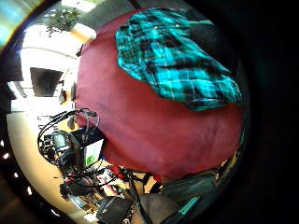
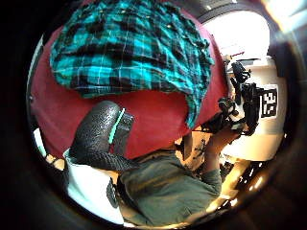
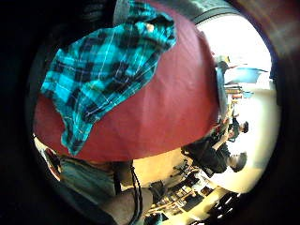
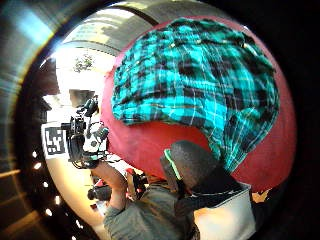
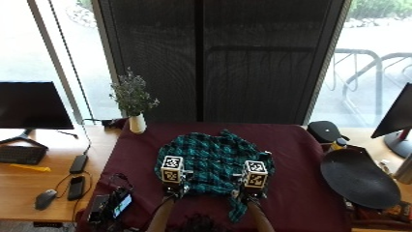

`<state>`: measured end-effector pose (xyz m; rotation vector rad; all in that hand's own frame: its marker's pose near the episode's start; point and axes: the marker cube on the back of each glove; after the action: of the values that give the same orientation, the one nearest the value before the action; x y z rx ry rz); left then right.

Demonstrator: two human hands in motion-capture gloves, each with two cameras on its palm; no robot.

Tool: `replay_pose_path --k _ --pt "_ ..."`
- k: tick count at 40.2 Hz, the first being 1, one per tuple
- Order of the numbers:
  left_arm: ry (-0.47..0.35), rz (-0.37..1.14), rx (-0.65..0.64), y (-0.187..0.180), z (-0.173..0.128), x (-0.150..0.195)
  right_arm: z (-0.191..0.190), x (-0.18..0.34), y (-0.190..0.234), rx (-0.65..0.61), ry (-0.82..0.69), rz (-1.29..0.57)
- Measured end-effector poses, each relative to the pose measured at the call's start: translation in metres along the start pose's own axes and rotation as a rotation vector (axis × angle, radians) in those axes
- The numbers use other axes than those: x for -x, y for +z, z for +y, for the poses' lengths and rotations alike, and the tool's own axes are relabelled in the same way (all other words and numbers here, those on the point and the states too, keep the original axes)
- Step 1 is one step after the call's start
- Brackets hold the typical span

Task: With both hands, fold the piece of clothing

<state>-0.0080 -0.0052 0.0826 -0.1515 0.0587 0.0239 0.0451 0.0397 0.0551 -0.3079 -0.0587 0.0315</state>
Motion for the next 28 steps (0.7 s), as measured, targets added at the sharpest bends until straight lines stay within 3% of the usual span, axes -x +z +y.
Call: replay_pose_path --k 5,11,15,18,22,28 --pt "-0.011 -0.028 0.086 0.026 -0.007 0.003 0.001 0.0 0.027 0.115 0.001 -0.022" --pt "-0.073 -0.106 0.164 0.016 0.016 0.007 0.006 0.008 0.034 0.089 -0.023 0.06" --pt "-0.053 -0.105 0.197 0.028 0.012 0.012 0.015 0.014 0.039 0.201 -0.029 0.065" --pt "-0.042 -0.077 0.206 0.034 0.012 0.014 0.012 0.015 0.04 0.172 -0.046 0.044" --pt "-0.041 -0.086 0.127 0.033 0.013 0.016 0.001 0.007 0.039 0.033 -0.017 0.095" --pt "0.009 -0.2 -0.084 0.04 -0.006 0.018 -0.022 -0.007 0.054 -0.026 0.029 0.201"
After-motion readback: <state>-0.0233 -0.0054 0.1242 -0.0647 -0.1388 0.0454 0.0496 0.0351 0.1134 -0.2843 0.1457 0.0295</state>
